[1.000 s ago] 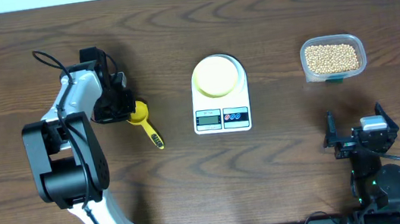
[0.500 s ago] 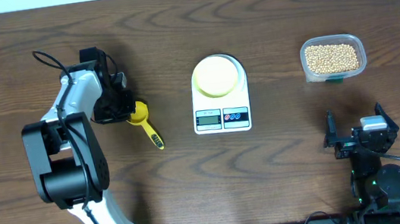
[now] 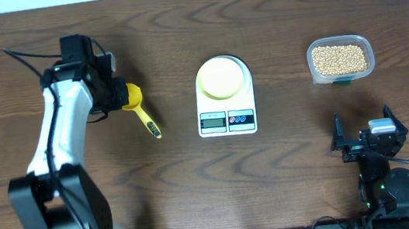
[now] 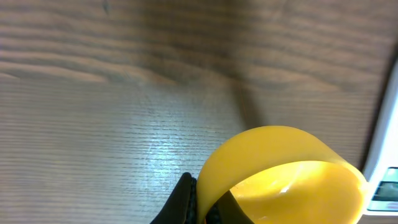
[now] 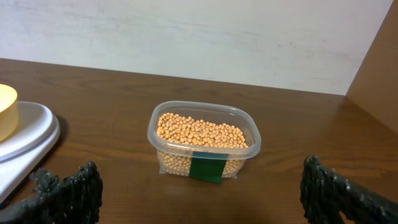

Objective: Scoop item into bowl and weigh 50g on scale
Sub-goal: 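Lift the yellow scoop with the left gripper and move it forward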

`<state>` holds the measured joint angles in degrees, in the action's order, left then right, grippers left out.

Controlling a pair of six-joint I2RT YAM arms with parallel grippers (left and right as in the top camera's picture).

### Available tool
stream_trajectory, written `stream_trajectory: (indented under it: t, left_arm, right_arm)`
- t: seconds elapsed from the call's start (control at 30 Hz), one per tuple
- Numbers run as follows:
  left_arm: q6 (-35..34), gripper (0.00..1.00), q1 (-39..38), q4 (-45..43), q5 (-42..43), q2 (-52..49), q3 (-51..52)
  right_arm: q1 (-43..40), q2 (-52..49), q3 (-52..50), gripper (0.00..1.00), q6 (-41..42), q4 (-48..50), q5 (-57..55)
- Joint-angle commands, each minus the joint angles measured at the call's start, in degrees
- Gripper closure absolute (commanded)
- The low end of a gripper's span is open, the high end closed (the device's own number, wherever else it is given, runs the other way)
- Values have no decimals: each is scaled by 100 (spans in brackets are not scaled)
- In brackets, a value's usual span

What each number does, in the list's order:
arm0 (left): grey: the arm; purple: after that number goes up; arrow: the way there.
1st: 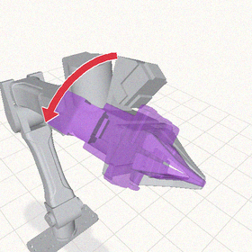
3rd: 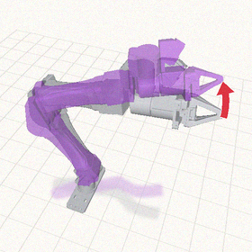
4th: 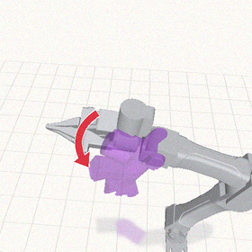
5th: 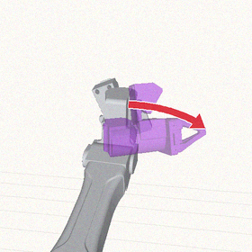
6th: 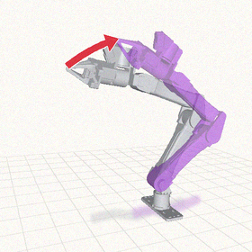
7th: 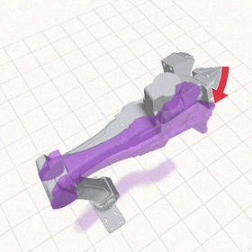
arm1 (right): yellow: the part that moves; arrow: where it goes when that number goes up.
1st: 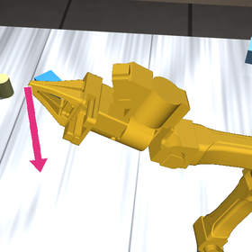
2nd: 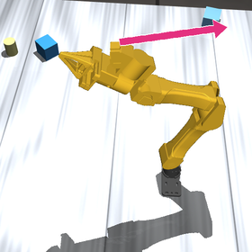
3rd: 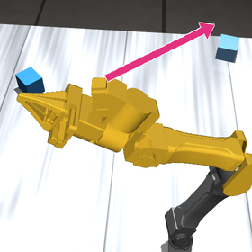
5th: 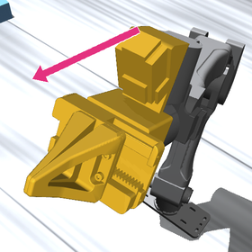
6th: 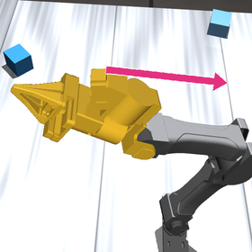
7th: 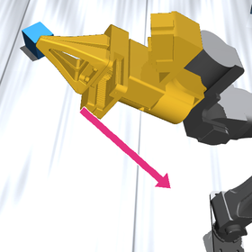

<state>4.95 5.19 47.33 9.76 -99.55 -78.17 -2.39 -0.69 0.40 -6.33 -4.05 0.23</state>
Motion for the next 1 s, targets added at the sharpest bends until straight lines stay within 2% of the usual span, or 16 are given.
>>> stream_trajectory:
  t: [0.0, 0.3, 0.97]
  left_arm:
    - [39, 93, 31, -20, -35, 446, 26]
    - [42, 92, 31, -33, -35, 1222, 26]
    - [39, 92, 31, -33, -33, 1246, 26]
  right_arm:
    - [24, 35, -9, 1, -39, -26, -26]
    - [24, 35, -9, 1, -39, -28, -26]
    - [24, 35, -9, 1, -39, -26, -26]
